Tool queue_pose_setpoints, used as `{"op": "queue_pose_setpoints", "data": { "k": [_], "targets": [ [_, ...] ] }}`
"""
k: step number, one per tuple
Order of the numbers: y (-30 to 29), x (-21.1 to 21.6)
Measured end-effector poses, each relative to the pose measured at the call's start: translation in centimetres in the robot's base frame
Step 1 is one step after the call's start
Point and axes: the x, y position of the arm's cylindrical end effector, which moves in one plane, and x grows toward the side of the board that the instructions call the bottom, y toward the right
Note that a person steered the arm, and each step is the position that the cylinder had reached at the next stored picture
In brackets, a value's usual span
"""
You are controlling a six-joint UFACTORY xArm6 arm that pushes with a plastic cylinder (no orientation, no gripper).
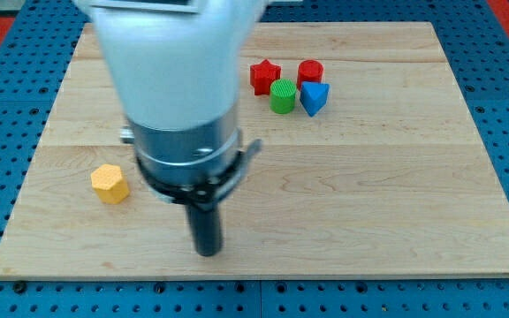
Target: Slide the yellow hexagon vertically to the bottom of the green circle
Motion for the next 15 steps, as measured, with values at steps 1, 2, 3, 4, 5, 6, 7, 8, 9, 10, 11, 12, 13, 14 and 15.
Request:
{"op": "queue_pose_setpoints", "data": {
  "k": [1,2,3,4,5,6,7,8,9,10,11,12,13,14,15],
  "targets": [
    [-5.8,-0.8],
    [-9.2,-0.9],
    [-10.8,-2.1],
    [-11.9,-5.1],
    [-11.9,-5.4],
    [-12.4,-7.3],
    [-13.0,-9.0],
    [-13.0,-9.4],
    [-13.0,-10.0],
    [-13.0,-10.2],
    [-10.8,-10.3],
    [-7.7,-11.1],
    [-6.7,-13.8],
    [-6.4,-15.5],
    [-6.2,-15.5]
  ]
}}
